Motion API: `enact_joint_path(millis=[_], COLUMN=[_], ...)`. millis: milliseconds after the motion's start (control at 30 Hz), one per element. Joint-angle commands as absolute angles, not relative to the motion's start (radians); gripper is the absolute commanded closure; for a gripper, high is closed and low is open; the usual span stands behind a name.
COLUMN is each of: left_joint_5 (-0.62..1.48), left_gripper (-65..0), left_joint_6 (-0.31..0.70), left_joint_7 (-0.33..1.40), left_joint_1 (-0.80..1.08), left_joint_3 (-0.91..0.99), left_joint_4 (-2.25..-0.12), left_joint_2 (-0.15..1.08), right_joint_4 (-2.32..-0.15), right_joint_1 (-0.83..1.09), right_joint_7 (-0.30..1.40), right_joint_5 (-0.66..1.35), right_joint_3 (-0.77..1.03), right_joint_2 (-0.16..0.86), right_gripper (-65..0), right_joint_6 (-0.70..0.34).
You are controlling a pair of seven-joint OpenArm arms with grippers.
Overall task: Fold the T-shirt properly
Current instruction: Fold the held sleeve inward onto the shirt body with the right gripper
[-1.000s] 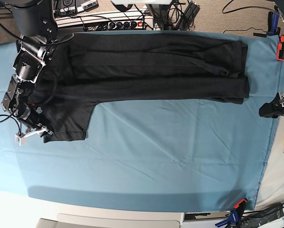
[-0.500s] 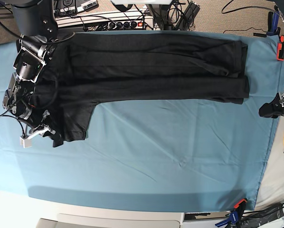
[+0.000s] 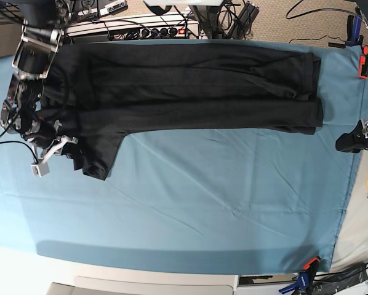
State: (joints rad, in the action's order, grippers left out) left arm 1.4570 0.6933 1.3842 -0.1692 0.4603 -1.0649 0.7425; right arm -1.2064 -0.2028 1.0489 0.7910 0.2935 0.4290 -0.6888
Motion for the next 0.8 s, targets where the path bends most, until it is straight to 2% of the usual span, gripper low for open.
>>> enact_joint_path(millis=[0, 200, 767], left_joint_5=[1.484, 1.484, 1.484], left_gripper=[-36.5, -36.5, -36.5], left_joint_6=[0.698, 0.698, 0.698], left_joint_7=[1.372, 1.372, 1.372], left_joint_1=[-0.188, -0.188, -0.188], left_joint_3=[0.469, 0.469, 0.469], left_joint_4=[-1.078, -1.078, -1.078], left_joint_2=[0.773, 0.773, 0.773], right_joint_4=[-1.273, -1.527, -1.882], right_joint_1=[-0.2, -0.06, 0.35], right_joint_7=[1.052, 1.179, 1.186], right_joint_5=[0.836, 0.95, 0.953], right_joint_3=[0.294, 0.295, 0.295], right_joint_2=[0.448, 0.449, 0.449], right_gripper=[0.0, 0.0, 0.0], right_joint_6=[-0.698, -0.698, -0.698])
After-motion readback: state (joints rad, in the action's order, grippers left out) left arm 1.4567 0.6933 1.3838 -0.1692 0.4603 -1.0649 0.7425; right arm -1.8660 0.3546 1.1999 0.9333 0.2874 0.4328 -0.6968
